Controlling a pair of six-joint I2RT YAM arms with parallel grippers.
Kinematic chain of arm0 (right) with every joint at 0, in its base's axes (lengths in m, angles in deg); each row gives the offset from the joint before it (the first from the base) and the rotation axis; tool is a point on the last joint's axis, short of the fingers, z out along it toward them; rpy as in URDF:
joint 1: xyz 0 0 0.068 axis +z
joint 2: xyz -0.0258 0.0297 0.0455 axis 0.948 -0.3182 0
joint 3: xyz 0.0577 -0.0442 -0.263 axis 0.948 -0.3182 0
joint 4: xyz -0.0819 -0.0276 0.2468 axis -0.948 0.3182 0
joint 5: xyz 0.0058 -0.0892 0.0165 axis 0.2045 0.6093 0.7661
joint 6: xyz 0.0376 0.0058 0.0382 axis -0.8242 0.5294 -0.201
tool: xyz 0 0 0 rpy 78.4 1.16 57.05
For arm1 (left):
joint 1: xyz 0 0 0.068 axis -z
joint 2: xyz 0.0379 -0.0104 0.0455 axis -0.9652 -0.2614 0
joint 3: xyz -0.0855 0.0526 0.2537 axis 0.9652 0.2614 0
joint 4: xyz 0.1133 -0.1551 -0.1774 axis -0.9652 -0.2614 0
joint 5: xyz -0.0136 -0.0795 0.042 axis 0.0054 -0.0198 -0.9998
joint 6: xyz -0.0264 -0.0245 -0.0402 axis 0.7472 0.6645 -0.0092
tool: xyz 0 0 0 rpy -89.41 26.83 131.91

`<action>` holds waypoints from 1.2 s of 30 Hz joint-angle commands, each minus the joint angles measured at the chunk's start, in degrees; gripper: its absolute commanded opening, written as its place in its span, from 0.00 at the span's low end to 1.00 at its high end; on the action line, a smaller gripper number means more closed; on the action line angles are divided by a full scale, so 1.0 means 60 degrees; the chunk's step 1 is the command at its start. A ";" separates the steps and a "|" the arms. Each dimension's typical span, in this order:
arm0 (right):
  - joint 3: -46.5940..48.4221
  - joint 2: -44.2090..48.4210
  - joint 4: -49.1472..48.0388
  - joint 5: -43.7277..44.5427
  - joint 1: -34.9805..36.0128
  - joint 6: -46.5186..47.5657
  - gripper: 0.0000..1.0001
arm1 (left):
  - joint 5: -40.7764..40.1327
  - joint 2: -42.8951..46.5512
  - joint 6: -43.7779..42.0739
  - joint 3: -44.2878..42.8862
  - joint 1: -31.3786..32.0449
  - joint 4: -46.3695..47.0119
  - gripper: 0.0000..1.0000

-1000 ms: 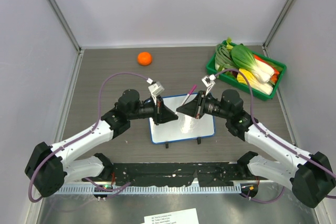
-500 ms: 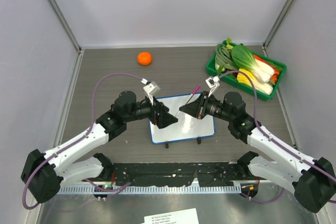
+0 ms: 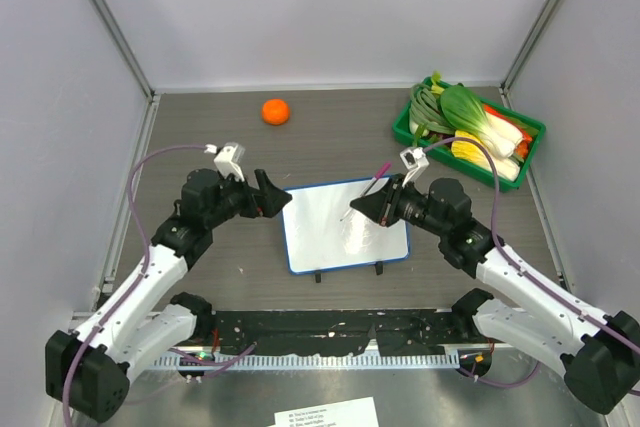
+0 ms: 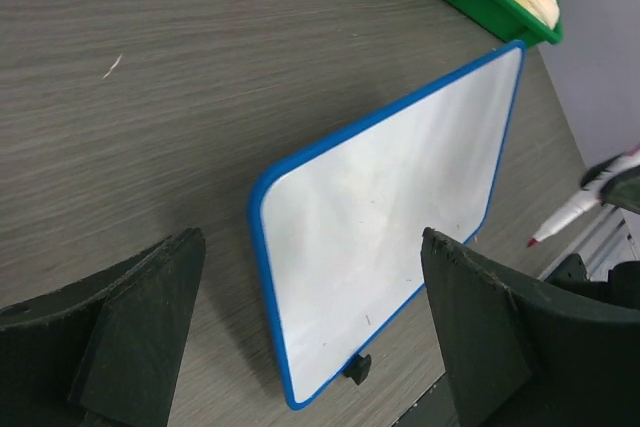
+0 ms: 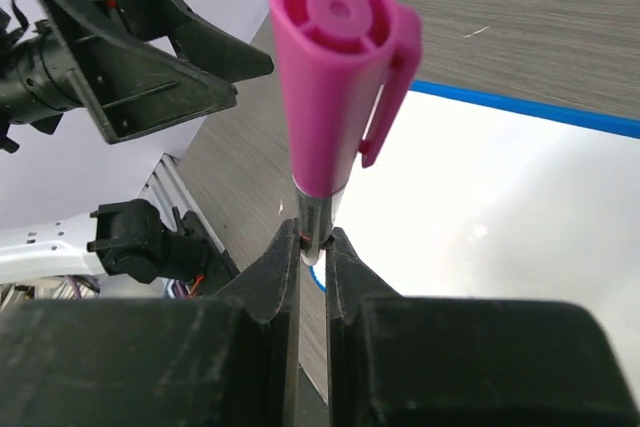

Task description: Write a sentence on the whiteboard

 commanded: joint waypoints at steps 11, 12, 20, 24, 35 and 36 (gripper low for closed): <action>0.0125 0.0492 -0.0002 0.0808 0.0033 0.0780 0.01 | 0.3450 -0.2136 0.1909 0.1635 -0.0998 0.4880 0.84; 0.0125 0.0521 -0.0016 0.0852 0.0033 0.0823 0.01 | 0.3611 -0.2224 0.1968 0.1737 -0.0998 0.5319 0.83; 0.0139 0.0229 -0.0383 0.1261 0.0310 0.0955 0.01 | 0.3949 -0.3044 0.2072 0.2763 -0.0983 0.7711 0.72; 0.0301 -0.0034 -0.0500 0.1847 0.0836 0.1204 0.01 | 0.4197 -0.3718 0.1910 0.2792 -0.0969 0.7798 0.64; 0.0448 -0.0621 -0.0924 0.4102 0.2112 0.1937 0.01 | 0.4404 -0.4100 0.1837 0.3012 -0.0676 0.7991 0.36; 0.0360 -0.0606 -0.1142 0.4235 0.2171 0.1951 0.01 | 0.4375 -0.4071 0.1779 0.2983 -0.0647 0.7845 0.32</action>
